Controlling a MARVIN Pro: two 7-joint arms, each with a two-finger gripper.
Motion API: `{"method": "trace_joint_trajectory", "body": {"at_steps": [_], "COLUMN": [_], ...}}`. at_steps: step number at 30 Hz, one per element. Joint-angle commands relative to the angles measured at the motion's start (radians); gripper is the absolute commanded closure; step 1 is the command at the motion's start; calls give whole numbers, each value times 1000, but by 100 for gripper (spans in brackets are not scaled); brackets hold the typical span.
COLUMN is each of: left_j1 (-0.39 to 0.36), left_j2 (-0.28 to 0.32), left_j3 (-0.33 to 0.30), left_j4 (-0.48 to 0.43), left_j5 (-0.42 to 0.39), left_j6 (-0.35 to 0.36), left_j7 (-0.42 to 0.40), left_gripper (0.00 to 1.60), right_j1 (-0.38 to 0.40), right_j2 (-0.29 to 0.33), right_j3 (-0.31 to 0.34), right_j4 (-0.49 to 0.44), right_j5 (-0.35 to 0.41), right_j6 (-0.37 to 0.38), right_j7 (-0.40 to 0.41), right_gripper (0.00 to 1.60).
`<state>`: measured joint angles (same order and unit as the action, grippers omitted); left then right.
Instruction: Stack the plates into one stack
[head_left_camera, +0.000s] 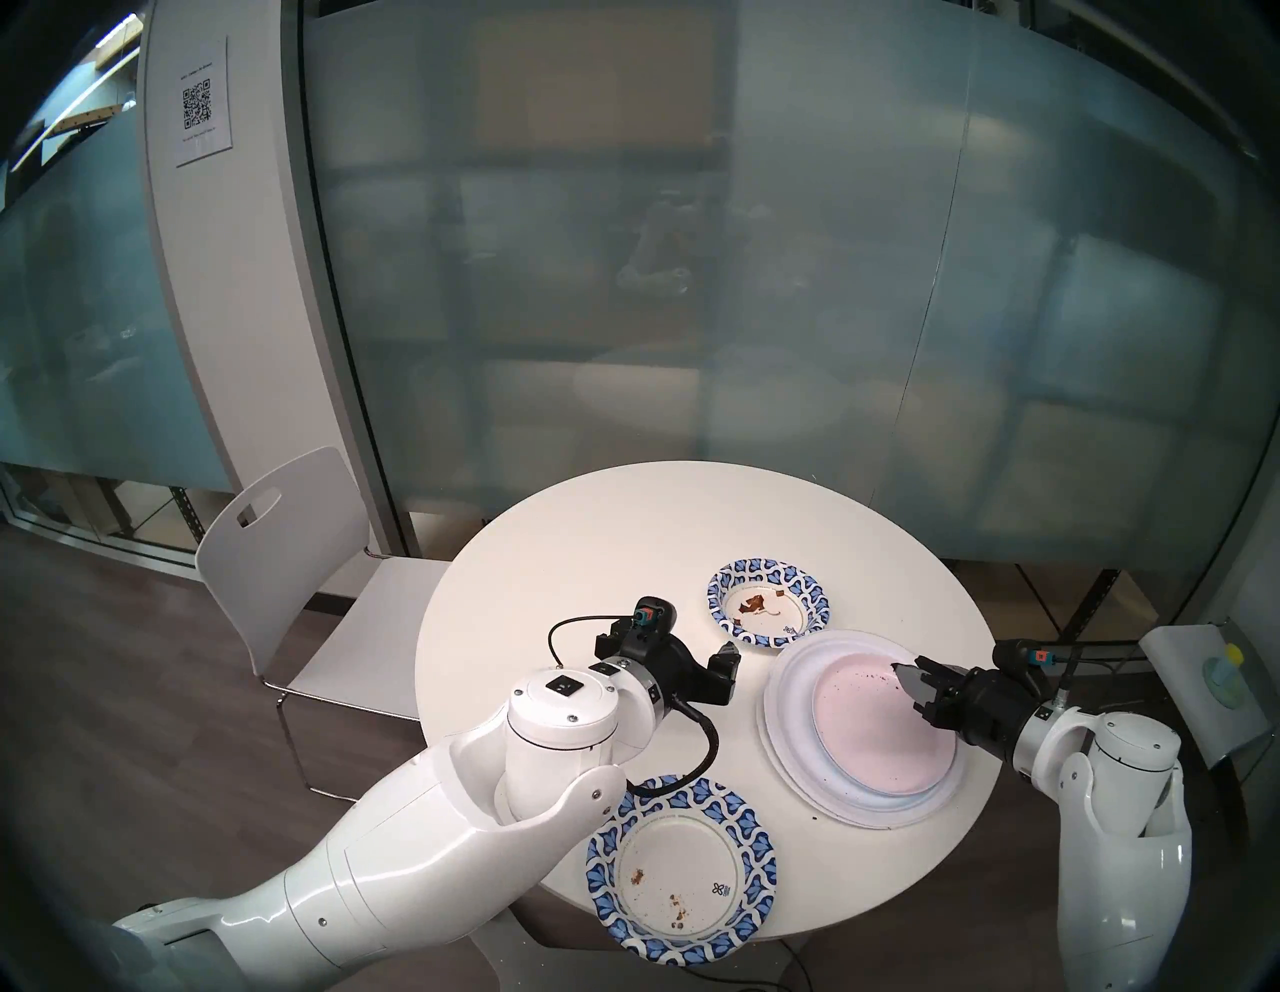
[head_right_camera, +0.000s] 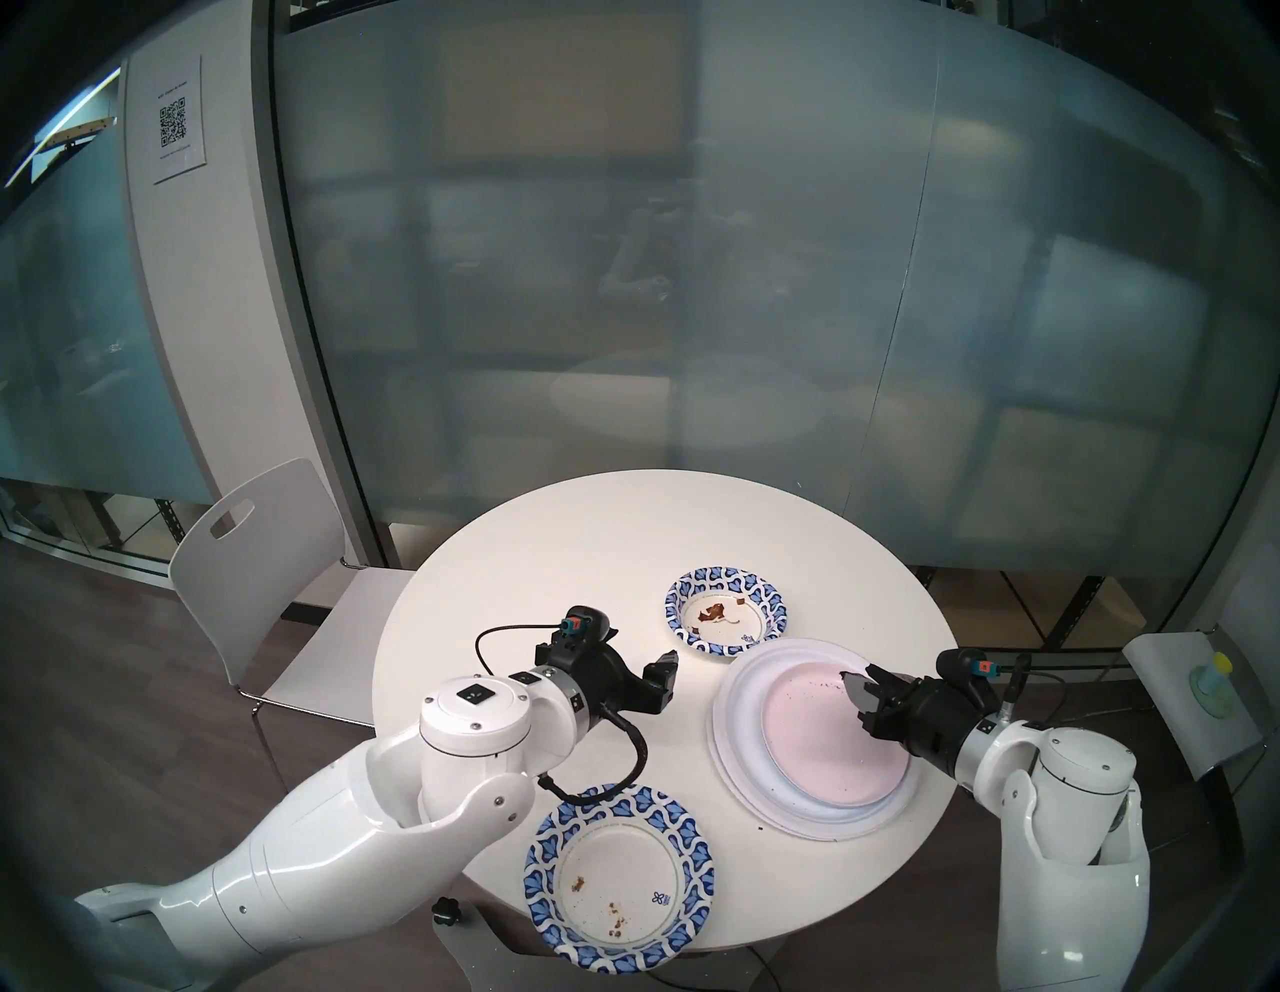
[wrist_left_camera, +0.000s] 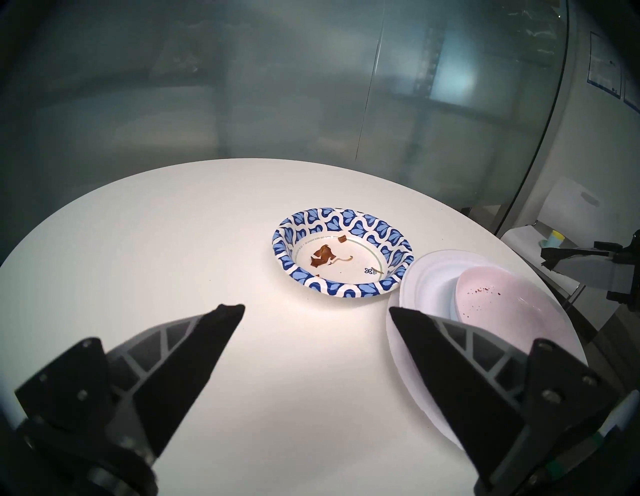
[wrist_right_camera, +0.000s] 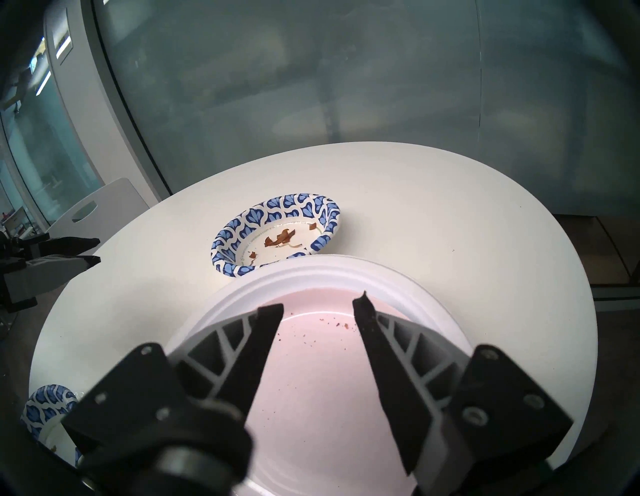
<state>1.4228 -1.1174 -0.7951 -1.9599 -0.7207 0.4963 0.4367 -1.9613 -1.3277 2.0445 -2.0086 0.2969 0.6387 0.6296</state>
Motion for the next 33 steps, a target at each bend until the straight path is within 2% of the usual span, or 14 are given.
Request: {"method": "trace_joint_trajectory", "body": {"at_steps": [1,3,5,15,18,33], "left_j1": [-3,-4,-4,-11,-13,-25], "left_j2": [-13,-16,-17,-41,-46,-64], "left_j3": [-16,-16,-15,-11,-12,-25], "left_j4": [-28,-20,-19,-2,4,39], "left_j5": [6,10,10,18,19,12], "left_j6": [-18,-21,-21,-21,-20,-20], "left_j7": [19,23,24,56,63,87], "left_gripper": [0,0,0,0,0,0], "right_j1": [87,131,129,244,257,409], "right_j2": [66,93,108,189,216,250], "right_j3": [-6,-27,-35,-120,-144,-268], "right_j4": [40,75,77,188,210,333], "right_j5": [9,5,16,51,71,125], "right_j6": [23,33,29,26,13,0], "right_j7": [24,34,27,29,19,-14], "right_gripper": [58,63,63,72,72,65]}}
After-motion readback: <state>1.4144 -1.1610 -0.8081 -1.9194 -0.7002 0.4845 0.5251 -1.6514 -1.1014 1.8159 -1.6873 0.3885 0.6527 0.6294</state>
